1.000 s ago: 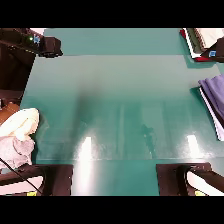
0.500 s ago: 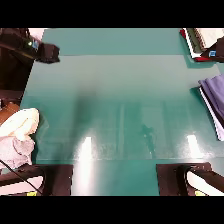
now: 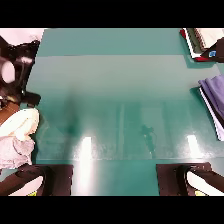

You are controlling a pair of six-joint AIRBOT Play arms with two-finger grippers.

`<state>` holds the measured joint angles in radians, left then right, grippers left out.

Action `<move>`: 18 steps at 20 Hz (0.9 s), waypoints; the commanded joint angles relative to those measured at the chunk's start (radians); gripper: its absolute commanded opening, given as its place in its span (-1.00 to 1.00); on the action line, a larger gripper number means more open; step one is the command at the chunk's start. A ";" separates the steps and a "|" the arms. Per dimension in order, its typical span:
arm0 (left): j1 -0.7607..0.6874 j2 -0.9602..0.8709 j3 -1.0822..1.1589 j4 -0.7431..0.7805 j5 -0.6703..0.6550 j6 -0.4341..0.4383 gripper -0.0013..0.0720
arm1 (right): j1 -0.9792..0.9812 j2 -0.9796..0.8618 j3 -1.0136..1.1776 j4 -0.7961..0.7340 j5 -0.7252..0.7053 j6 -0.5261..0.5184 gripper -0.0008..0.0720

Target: Fold the shirts.

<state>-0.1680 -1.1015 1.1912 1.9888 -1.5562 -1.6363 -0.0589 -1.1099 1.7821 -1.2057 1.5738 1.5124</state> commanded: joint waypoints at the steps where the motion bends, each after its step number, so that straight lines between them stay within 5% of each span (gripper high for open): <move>1: 0.053 0.037 -0.208 0.123 0.110 -0.103 0.77 | 0.001 0.000 0.001 0.000 0.002 -0.006 -0.93; 12: 0.221 0.030 -0.382 -0.111 0.442 -0.119 0.68 | 0.001 0.000 0.001 0.002 0.008 -0.006 -0.93; 13: 0.221 0.030 -0.382 -0.111 0.443 -0.119 0.54 | 0.001 0.000 0.001 0.002 0.008 -0.006 -0.93; 15: 0.221 0.031 -0.381 -0.108 0.435 -0.119 -0.86 | 0.001 0.000 0.001 0.002 0.006 -0.006 -0.93; 18: 0.219 0.033 -0.305 -0.147 0.370 -0.116 -0.90 | 0.001 0.001 0.001 0.002 -0.005 -0.006 -0.93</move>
<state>0.0505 -1.0698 0.8394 1.8790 -1.1519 -1.7557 -0.0589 -1.1099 1.7821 -1.2045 1.5799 1.5063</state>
